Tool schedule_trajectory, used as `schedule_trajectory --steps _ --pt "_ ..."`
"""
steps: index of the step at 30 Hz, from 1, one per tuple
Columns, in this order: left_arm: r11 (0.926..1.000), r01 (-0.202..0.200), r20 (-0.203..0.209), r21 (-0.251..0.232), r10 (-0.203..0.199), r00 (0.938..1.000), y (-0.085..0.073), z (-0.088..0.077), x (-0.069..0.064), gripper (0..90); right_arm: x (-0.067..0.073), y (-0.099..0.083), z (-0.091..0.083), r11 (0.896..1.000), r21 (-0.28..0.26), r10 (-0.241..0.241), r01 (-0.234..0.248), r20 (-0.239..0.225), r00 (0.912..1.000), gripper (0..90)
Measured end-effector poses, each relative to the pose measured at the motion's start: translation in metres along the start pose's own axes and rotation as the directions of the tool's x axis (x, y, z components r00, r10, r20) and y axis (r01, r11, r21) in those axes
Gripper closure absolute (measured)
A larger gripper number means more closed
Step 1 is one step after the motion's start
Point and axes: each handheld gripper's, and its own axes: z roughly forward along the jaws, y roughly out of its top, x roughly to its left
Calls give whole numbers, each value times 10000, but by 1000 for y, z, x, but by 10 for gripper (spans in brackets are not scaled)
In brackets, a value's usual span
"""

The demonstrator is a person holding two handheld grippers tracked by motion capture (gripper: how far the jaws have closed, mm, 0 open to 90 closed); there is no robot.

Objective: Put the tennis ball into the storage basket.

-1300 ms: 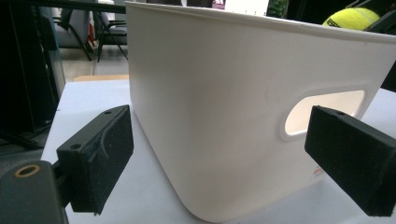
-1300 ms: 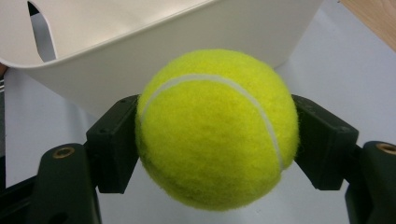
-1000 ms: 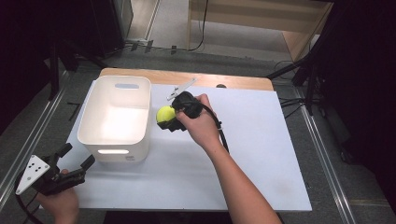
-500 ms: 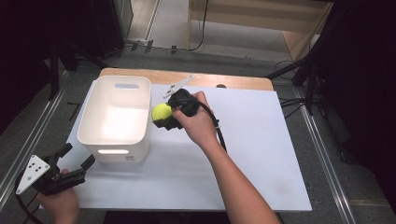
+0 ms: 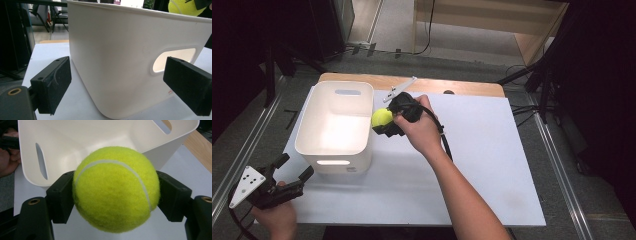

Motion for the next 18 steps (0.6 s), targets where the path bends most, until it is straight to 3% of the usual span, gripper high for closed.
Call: schedule_trajectory --steps 18 --pt "10000 27 3 -9 -27 10000 0 0 0 79 5 12 1 9997 -67 -238 237 -70 9997 234"
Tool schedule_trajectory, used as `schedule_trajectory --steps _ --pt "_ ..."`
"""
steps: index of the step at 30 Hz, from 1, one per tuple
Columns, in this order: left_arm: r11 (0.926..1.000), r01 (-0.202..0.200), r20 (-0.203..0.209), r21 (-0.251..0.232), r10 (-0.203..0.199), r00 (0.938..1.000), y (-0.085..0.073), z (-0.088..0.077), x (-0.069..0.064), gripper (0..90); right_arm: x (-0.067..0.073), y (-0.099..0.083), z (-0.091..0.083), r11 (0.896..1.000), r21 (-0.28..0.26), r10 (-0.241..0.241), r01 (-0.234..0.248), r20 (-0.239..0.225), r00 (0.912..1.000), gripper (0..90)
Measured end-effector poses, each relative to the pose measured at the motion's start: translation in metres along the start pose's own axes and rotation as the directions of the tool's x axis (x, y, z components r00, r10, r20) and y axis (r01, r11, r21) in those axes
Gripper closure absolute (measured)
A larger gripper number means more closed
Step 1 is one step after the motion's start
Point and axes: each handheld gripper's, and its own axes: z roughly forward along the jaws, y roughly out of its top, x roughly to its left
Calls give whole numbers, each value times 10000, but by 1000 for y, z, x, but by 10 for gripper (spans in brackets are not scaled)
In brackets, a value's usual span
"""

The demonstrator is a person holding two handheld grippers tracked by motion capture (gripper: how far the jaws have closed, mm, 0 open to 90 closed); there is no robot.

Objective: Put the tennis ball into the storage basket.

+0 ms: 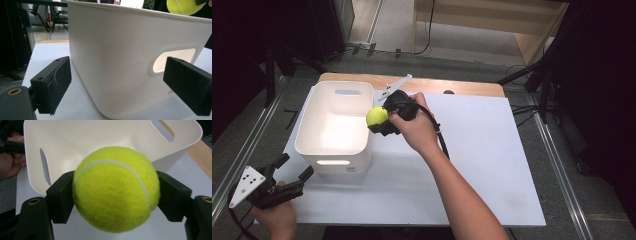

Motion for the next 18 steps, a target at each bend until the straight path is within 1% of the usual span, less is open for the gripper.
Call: schedule_trajectory --steps 8,10,11,18 --pt "10000 -13 6 7 13 10000 0 0 0 79 4 7 3 10000 2 -90 90 -36 10000 234" --pt "10000 -25 -7 27 25 10000 0 0 0 79 4 9 4 9997 -33 -228 228 -70 9997 234" --pt "10000 -33 -4 25 33 10000 0 0 0 79 5 10 4 9999 -11 -159 159 -85 9998 234" --pt "10000 -14 -7 12 14 10000 0 0 0 79 8 17 9 9996 -39 -284 284 -198 9994 234"
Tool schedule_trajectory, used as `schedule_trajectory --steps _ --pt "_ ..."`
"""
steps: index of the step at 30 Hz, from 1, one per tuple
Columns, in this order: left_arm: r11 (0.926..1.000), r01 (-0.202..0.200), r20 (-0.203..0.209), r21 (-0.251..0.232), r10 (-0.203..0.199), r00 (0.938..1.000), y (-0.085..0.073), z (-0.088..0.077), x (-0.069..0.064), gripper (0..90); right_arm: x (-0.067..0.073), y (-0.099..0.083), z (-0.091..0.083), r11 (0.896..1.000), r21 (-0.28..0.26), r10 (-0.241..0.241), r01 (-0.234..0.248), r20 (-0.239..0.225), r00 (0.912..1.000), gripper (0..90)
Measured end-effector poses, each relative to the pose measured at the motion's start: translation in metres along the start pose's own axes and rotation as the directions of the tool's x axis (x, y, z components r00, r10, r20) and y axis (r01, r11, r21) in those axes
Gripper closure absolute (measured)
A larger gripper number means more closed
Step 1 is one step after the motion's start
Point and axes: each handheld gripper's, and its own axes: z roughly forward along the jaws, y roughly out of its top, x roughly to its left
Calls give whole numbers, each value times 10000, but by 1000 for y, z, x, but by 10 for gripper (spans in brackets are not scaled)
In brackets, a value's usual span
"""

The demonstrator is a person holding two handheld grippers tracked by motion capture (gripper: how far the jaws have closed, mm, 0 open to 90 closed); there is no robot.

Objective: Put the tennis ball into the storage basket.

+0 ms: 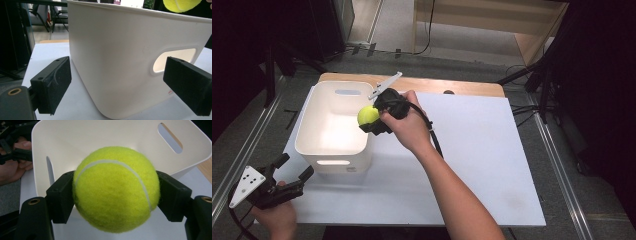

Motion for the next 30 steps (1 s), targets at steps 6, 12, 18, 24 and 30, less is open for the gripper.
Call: schedule_trajectory --steps 6,12,18,24,30 --pt "10000 -76 11 32 76 10000 0 0 -1 79 2 6 5 10000 -8 -28 28 -80 10000 234" --pt "9997 -213 -43 139 213 9998 0 2 -3 79 6 8 12 10000 -17 -75 75 -224 9997 234" --pt "9997 -195 -66 134 196 9998 0 2 -3 79 7 9 21 9998 24 -180 181 -262 9995 234" --pt "9996 -225 -53 165 226 9997 0 2 -3 79 10 10 27 9997 38 -242 243 -353 9991 234" --pt "9996 -206 -66 179 208 9998 0 2 -3 79 10 10 33 9996 122 -261 266 -424 9988 234"
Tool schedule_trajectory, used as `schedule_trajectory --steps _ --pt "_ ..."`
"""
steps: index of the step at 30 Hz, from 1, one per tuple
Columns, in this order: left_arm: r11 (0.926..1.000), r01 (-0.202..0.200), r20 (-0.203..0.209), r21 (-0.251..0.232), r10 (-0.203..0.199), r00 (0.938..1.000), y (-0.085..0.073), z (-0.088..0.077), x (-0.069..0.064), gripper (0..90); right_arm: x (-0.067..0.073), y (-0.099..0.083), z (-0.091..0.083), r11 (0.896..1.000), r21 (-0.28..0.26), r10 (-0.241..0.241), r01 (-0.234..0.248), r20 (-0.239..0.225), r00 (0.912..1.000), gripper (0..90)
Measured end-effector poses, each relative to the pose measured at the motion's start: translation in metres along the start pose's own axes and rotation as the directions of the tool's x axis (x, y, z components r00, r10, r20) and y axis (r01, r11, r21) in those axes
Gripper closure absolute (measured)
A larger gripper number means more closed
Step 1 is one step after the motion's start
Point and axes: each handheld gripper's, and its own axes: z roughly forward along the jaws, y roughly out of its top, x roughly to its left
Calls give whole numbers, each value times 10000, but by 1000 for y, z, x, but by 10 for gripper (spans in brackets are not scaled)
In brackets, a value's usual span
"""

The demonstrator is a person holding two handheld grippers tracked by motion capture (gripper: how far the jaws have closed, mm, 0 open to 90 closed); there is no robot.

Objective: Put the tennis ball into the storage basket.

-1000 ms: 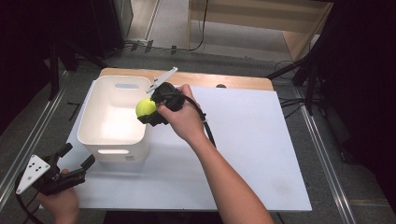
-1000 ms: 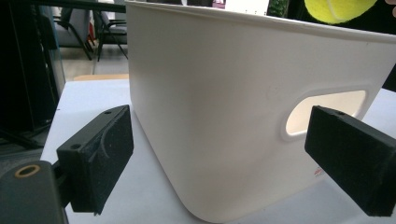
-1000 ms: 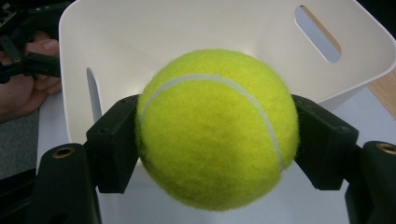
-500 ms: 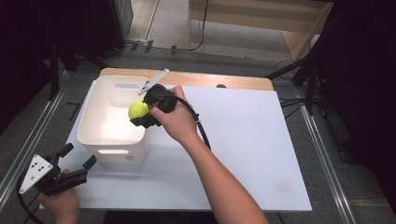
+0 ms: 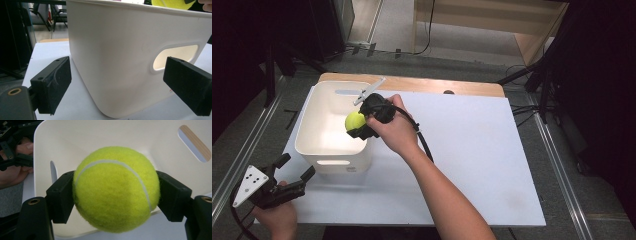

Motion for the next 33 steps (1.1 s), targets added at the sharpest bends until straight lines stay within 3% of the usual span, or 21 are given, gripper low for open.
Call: schedule_trajectory --steps 12,22,25,28,33 --pt "10000 -3 -6 1 3 10000 0 0 0 79 0 -2 14 9999 76 -129 130 -183 9997 233" --pt "10000 21 -9 -19 -21 10000 0 0 0 79 2 -6 21 9991 400 -154 164 -251 9996 232" --pt "10000 23 -12 -20 -23 10000 0 0 0 79 2 -8 25 9977 584 -319 348 -508 9982 229" --pt "10000 15 -14 -13 -15 10000 0 0 0 79 4 -9 28 9961 747 -450 477 -384 9983 225" --pt "10000 22 -7 -11 -22 10000 0 0 0 79 5 -9 28 9982 401 -419 443 -604 9973 146"
